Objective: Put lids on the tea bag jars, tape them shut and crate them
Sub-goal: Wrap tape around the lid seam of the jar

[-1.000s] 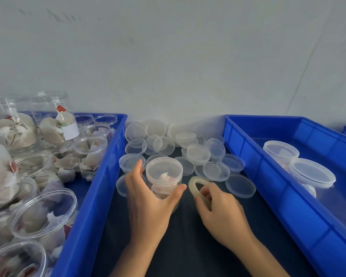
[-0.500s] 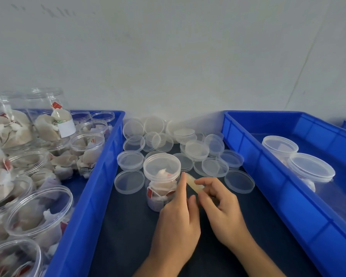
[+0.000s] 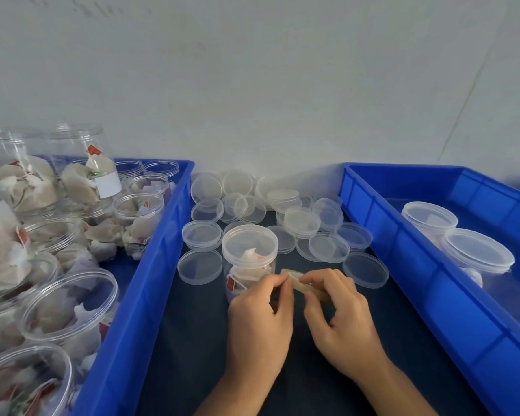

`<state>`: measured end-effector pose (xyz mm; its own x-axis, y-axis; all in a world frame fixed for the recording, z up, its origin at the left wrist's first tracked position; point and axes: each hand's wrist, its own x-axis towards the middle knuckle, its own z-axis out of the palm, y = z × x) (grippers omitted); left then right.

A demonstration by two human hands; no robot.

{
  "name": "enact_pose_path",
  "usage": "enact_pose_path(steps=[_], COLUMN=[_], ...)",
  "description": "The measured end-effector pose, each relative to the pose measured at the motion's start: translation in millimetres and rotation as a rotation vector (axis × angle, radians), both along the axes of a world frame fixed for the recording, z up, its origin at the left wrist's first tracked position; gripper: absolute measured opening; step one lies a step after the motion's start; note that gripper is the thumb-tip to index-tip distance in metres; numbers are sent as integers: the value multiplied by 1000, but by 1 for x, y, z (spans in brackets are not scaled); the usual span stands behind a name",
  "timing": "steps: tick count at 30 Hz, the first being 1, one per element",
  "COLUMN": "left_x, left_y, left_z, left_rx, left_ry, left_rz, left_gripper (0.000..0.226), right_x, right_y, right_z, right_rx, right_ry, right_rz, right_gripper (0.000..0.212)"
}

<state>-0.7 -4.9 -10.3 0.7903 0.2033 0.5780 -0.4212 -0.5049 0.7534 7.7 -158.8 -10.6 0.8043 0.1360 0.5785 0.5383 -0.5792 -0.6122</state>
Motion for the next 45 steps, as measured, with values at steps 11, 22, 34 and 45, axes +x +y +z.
enact_pose_path(steps=[11, 22, 34, 45], left_x=[0, -3, -4, -9], left_y=[1, 4, 3, 6], left_z=[1, 6, 5, 5], left_rx=[-52, 194, 265, 322], left_ry=[55, 15, 115, 75], left_rz=[-24, 13, -26, -38], left_gripper=[6, 9, 21, 18], right_x=[-1, 2, 4, 4], right_y=[-1, 4, -1, 0], right_z=[6, 5, 2, 3], right_rx=[-144, -203, -255, -187], right_ry=[-211, -265, 58, 110], right_rz=[-27, -42, 111, 49], right_gripper=[20, 23, 36, 18])
